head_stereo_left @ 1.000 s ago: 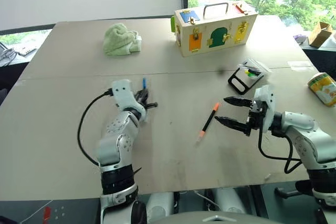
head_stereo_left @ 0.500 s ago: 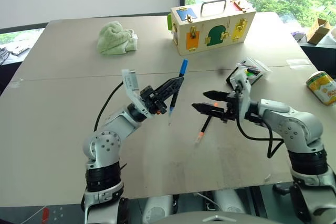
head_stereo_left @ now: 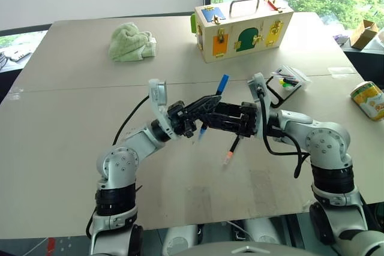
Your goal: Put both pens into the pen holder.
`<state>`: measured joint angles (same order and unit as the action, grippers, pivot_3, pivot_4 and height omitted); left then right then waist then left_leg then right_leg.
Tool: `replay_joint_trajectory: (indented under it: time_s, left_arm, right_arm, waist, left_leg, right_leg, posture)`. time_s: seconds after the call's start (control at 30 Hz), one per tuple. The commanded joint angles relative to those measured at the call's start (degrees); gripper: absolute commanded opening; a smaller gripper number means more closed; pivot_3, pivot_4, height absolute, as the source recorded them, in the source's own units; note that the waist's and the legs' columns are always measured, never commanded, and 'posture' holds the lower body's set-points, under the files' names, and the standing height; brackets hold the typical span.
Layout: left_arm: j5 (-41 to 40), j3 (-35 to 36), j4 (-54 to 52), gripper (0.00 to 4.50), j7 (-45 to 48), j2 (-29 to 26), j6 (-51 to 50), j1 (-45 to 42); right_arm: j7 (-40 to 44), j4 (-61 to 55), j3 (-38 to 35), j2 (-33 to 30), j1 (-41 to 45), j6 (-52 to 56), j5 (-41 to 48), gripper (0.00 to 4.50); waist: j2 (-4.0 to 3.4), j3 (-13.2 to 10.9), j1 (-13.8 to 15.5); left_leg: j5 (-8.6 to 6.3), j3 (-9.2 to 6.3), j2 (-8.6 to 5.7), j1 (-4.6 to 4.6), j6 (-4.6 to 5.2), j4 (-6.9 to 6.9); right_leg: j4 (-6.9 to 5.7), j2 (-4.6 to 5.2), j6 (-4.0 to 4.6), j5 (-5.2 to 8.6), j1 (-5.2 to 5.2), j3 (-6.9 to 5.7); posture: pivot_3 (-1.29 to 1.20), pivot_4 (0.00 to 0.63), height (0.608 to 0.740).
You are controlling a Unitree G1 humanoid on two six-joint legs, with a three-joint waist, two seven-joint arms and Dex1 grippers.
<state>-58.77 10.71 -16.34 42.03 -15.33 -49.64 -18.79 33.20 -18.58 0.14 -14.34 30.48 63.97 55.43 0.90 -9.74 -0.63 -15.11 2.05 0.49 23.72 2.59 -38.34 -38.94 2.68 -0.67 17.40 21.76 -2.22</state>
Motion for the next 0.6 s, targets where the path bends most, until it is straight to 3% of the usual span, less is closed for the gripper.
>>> replay_joint_trajectory:
  time_s: [0.03,0.17,0.2,0.5,0.57,0.6]
  left_arm:
    - [-2.4,-0.1,-0.99,0.0,0.63,0.12,0.8,-0.15]
    - [-3.86,0.43,-0.53,0.0,0.0,0.04,0.93,-0.21]
    - [-4.02,0.45,-0.56,0.0,0.04,-0.07,0.94,-0.14]
    - [-4.39,-0.78,-1.62,0.0,0.13,-0.46,1.45,1.01]
    - [-6.18,-0.08,-1.37,0.95,-1.12,-0.14,0.76,1.19]
    - [-7.47,0.16,-1.77,1.12,-0.67,-0.36,0.31,1.34]
  right_arm:
    - [0.22,-2.75,0.04,-0.76,0.29,0.1,1.73,1.87]
    - [2.53,-3.62,1.66,-3.19,-0.32,-0.3,1.39,0.2]
    - [2.86,-3.73,1.86,-3.5,-0.38,-0.42,1.42,0.04]
    - [1.42,-2.42,1.69,-1.75,0.99,-1.22,1.73,0.04]
    - [1.27,-2.43,1.71,-1.73,0.91,-1.32,1.5,0.0]
    - [1.17,-2.45,1.71,-1.71,0.86,-1.39,1.37,0.0]
  waist:
    - [0.0,0.0,0.01]
    - [0.0,0.0,0.02]
    - [0.0,0.01,0.02]
    - [0.0,0.01,0.0]
    - [0.0,0.01,0.0]
    - [0.0,0.01,0.0]
  left_leg:
    - [0.0,-0.01,0.0,0.0,0.0,0.0]
    - [0.0,-0.03,0.0,0.0,0.0,-0.01]
    - [0.0,-0.03,-0.01,0.01,0.01,-0.01]
    - [0.0,-0.04,-0.01,0.01,0.0,-0.01]
    - [0.0,-0.04,-0.01,0.01,0.0,-0.01]
    - [0.0,-0.04,-0.01,0.01,0.0,-0.01]
  right_leg:
    - [0.0,0.0,0.0,0.0,0.0,-0.01]
    - [0.0,0.0,0.0,0.0,-0.02,-0.02]
    - [0.0,0.0,0.0,0.0,-0.01,-0.02]
    - [0.0,0.0,0.0,0.0,-0.01,-0.03]
    - [0.0,0.0,0.0,0.0,-0.01,-0.03]
    - [0.0,0.0,0.0,0.0,-0.01,-0.03]
  posture:
    - [0.0,0.15,0.74]
    - [0.0,0.15,0.74]
    - [0.0,0.15,0.74]
    - [0.0,0.15,0.74]
    - [0.0,0.15,0.74]
    - [0.0,0.15,0.74]
